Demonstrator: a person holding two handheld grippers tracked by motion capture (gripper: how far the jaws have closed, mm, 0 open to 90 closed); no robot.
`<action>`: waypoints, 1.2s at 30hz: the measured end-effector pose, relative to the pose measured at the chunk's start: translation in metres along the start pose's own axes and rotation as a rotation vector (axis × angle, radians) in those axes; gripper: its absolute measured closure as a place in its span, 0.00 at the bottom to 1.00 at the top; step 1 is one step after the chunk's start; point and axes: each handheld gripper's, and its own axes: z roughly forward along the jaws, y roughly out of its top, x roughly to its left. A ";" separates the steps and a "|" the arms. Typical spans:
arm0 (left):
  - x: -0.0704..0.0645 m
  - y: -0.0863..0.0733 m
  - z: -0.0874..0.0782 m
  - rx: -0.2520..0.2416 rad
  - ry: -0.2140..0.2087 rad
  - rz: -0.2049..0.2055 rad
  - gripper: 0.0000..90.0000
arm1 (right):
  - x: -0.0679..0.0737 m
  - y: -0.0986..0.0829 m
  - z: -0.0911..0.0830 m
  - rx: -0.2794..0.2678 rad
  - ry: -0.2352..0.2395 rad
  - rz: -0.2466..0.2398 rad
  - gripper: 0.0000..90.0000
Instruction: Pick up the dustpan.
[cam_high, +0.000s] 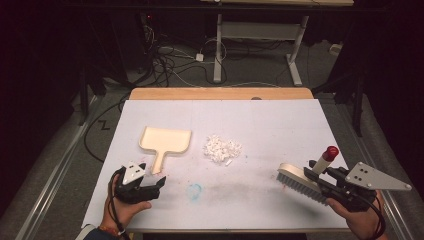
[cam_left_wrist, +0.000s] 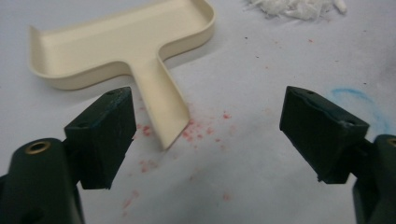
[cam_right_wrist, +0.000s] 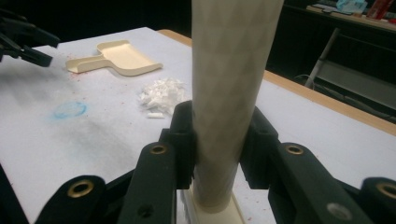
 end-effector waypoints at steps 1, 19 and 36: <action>0.000 0.004 0.006 0.022 0.019 0.007 0.21 | 0.000 0.000 0.000 -0.007 -0.007 0.002 0.79; 0.041 0.028 0.069 0.139 0.073 -0.143 0.64 | 0.004 0.001 0.014 0.030 0.020 -0.010 0.79; 0.044 0.042 0.043 0.249 0.063 0.006 0.71 | -0.002 -0.004 0.016 0.039 -0.052 0.042 0.79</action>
